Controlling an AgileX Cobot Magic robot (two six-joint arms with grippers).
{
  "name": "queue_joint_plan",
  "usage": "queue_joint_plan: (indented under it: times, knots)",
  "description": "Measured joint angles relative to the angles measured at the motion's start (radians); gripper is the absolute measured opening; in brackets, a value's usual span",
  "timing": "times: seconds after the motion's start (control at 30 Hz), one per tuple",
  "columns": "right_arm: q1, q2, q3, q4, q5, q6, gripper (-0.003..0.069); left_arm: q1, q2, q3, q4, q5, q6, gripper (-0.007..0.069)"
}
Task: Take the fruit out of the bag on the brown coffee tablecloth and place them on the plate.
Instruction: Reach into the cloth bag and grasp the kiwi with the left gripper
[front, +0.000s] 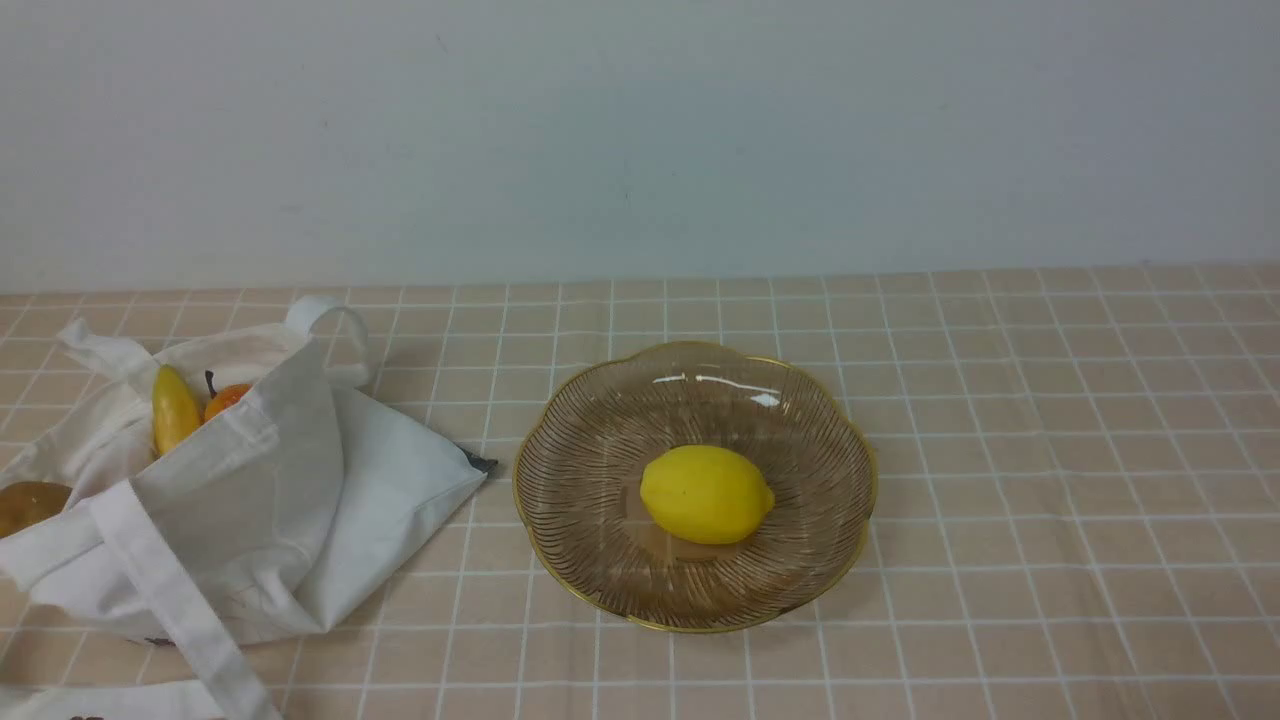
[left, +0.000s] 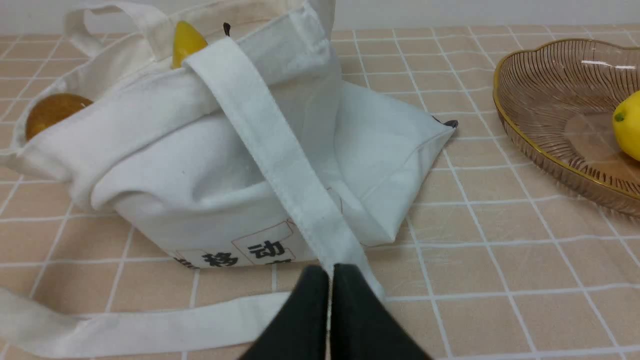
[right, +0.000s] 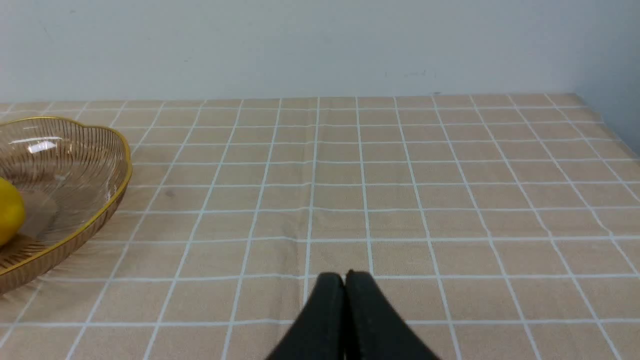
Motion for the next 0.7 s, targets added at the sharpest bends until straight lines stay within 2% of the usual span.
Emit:
queue_joint_plan:
  times: [0.7]
  knots:
    - [0.0, 0.0, 0.0, 0.0, 0.0, 0.0, -0.0014, 0.0, 0.0, 0.0, 0.02, 0.0, 0.003, -0.0008]
